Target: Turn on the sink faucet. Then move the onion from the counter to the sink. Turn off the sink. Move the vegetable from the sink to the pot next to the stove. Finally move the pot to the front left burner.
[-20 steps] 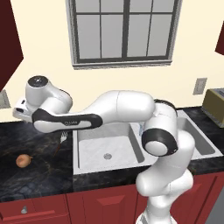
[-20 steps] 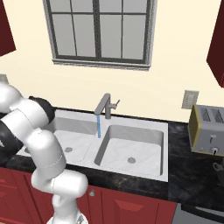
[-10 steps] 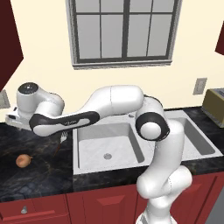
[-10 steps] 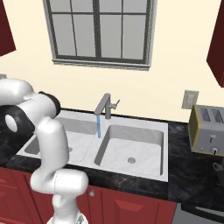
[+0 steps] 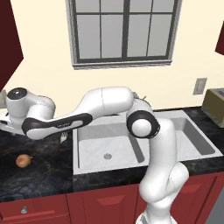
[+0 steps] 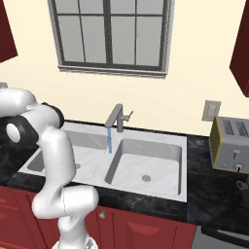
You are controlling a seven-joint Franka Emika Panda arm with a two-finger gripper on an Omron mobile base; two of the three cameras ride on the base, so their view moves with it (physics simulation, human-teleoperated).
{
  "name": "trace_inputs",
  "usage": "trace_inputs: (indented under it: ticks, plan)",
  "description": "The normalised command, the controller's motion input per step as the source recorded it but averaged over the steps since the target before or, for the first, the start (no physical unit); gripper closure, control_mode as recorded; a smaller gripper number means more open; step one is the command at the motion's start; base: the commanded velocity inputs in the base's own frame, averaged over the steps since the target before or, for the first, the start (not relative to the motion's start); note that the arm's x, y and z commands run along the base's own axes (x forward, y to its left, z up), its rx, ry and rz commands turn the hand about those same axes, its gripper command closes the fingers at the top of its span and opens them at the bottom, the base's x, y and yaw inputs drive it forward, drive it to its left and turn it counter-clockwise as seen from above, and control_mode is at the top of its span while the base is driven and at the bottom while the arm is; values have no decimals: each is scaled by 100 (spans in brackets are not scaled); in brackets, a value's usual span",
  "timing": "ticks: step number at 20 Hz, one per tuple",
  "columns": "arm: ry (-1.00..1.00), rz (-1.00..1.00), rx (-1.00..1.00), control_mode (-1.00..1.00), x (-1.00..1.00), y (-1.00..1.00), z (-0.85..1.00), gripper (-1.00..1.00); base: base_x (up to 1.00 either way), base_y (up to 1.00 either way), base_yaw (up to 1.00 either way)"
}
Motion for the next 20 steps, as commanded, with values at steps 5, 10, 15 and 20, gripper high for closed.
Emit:
trace_inputs:
  ticks: [5, 10, 15, 20]
  plan:
    - [1, -1, 0, -100, 0, 0, -35, -100, 0, 0, 0]
    - [0, 0, 0, -100, 0, 0, -38, -100, 0, 0, 0]
    - [1, 0, 1, -100, 0, 0, -33, -100, 0, 0, 0]
    - [0, 0, 0, -100, 0, 0, -28, -100, 0, 0, 0]
